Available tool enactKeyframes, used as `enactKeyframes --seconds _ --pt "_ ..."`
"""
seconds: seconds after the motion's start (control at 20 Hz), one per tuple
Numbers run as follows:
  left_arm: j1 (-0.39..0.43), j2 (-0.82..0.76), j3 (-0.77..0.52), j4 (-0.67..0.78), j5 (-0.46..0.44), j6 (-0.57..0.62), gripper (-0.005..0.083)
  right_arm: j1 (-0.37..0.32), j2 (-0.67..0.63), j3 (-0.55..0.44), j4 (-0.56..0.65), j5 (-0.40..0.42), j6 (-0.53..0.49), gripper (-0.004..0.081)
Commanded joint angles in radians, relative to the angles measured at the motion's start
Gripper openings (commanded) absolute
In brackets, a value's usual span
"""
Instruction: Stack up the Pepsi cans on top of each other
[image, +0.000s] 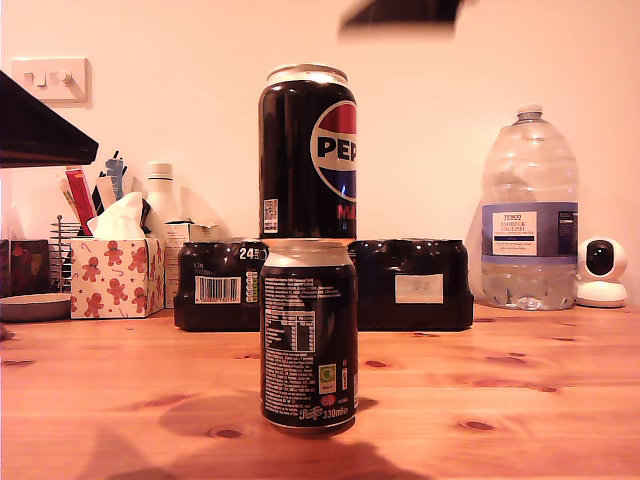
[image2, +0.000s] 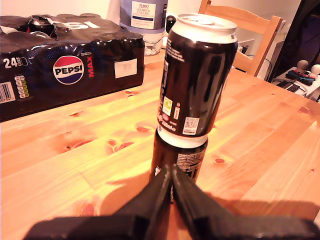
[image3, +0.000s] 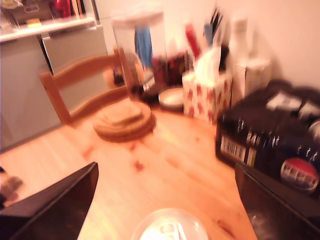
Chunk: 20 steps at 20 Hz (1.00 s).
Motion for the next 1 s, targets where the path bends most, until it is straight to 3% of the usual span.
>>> enactKeyframes --seconds 0.0,0.05,0.1,0.25,0.3,0.5,0.6,0.95 --pt "-0.005 -0.003 -0.018 0.016 0.001 0.003 -0.0024 0.004 -0.032 0.029 -0.059 0.008 0.001 0.0783" --pt "-0.005 -0.003 -0.018 0.023 0.0 0.003 -0.0023 0.003 -0.043 0.045 -0.103 0.025 0.0 0.0734" --pt "-0.005 -0.003 -0.018 0.035 0.0 0.003 -0.0024 0.0 -0.051 0.054 -0.137 0.049 0.0 0.0635" --pt "-0.004 -0.002 -0.018 0.087 -0.018 0.011 -0.0024 -0.005 -0.058 0.063 -0.212 0.082 0.0 0.0086" --pt "-0.001 -0.002 -0.018 0.1 -0.032 0.011 -0.0024 -0.01 -0.058 0.063 -0.227 0.086 -0.002 -0.0021" --pt "0.038 0.013 -0.018 0.128 -0.077 0.029 -0.0024 -0.058 -0.058 0.062 -0.315 0.165 -0.031 -0.0013" --pt "0.068 0.013 -0.018 0.14 -0.077 0.037 -0.0024 -0.108 -0.058 0.057 -0.34 0.164 -0.053 -0.0013" --pt "0.211 0.013 -0.018 0.14 -0.077 0.037 -0.0024 -0.324 -0.144 -0.105 -0.25 0.126 -0.052 -0.0013"
